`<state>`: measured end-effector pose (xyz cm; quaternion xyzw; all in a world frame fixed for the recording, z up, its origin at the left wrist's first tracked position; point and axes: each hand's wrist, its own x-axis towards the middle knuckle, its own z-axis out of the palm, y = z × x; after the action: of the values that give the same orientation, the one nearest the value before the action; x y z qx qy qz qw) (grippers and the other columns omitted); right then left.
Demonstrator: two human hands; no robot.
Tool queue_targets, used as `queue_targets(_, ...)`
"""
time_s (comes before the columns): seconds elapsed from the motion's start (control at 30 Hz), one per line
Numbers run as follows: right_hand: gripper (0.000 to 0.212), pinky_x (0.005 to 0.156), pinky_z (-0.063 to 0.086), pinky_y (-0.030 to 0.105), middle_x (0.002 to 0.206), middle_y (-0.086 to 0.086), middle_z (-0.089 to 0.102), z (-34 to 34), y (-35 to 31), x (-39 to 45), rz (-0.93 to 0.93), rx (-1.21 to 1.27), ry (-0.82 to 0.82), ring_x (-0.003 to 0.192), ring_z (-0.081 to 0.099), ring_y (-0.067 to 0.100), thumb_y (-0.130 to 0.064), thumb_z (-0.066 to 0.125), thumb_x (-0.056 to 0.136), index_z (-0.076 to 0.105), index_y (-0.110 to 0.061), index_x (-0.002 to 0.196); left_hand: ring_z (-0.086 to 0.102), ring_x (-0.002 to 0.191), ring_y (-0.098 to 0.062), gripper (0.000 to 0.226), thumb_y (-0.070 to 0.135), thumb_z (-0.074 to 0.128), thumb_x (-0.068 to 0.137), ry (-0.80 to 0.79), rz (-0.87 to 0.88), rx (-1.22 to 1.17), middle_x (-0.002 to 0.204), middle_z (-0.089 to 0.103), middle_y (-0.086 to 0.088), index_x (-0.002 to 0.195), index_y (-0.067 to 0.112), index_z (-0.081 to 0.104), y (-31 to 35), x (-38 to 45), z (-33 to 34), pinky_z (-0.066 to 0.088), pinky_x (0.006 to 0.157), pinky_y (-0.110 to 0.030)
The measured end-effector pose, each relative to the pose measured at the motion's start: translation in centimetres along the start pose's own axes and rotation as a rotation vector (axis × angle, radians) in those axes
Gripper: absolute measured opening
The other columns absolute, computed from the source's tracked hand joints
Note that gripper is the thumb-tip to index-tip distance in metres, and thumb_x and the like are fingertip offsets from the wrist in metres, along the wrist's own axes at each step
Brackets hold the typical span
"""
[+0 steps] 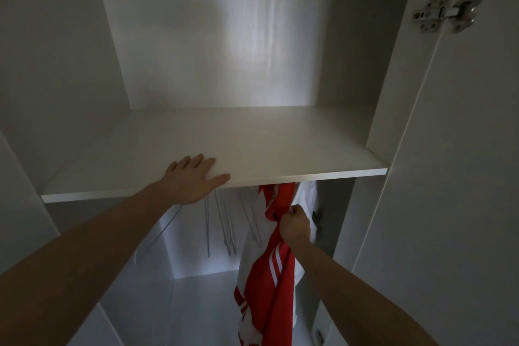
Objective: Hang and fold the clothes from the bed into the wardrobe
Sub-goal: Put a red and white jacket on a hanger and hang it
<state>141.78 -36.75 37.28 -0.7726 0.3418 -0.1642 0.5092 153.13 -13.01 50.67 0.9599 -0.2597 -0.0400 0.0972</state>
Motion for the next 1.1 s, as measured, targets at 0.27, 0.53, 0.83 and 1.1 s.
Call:
queue_targets(0.27,0.028,0.083,0.050,0.035,0.108,0.008,0.066,-0.2,-0.5,4.9,0.006,-0.186,-0.048,0.101,0.065,0.030,-0.012,0.046,0.097,0.058,-0.007,0.122,0.002,0.158,-0.032,0.130,0.104,-0.011,0.053,-0.038,0.031,0.149,0.173,0.001,-0.003,0.163,0.038,0.009,-0.5,0.4,-0.1,0.005,0.126,-0.053)
queue_targets(0.53,0.025,0.087,0.055,0.038,0.113,0.012,0.068,0.8,2.2,7.5,0.023,-0.380,-0.067,0.102,0.067,0.030,-0.018,0.046,0.103,0.058,-0.010,0.123,0.008,0.158,-0.026,0.122,0.101,-0.003,0.057,0.059,-0.012,0.073,0.172,0.008,0.003,0.162,0.039,0.012,-0.9,1.0,0.8,0.007,0.126,-0.051)
queue_targets(0.83,0.036,0.099,0.050,0.039,0.133,0.010,0.062,1.2,4.0,8.0,-0.086,-0.388,0.047,0.120,0.060,0.029,-0.025,0.054,0.103,0.057,-0.014,0.137,0.008,0.158,-0.024,0.111,0.101,0.007,0.070,0.086,-0.003,0.086,0.172,0.009,0.004,0.162,0.039,0.013,-1.0,0.7,0.9,0.006,0.126,-0.048)
queue_targets(1.1,0.030,0.096,0.054,0.041,0.119,0.003,0.067,5.6,6.7,5.1,-0.553,-0.273,0.041,0.105,0.063,0.018,-0.009,0.068,0.095,0.063,-0.013,0.124,0.006,0.158,-0.023,0.108,0.100,0.003,0.071,0.103,0.010,0.084,0.172,0.007,0.005,0.161,0.042,0.011,-1.5,1.0,1.3,0.004,0.126,-0.048)
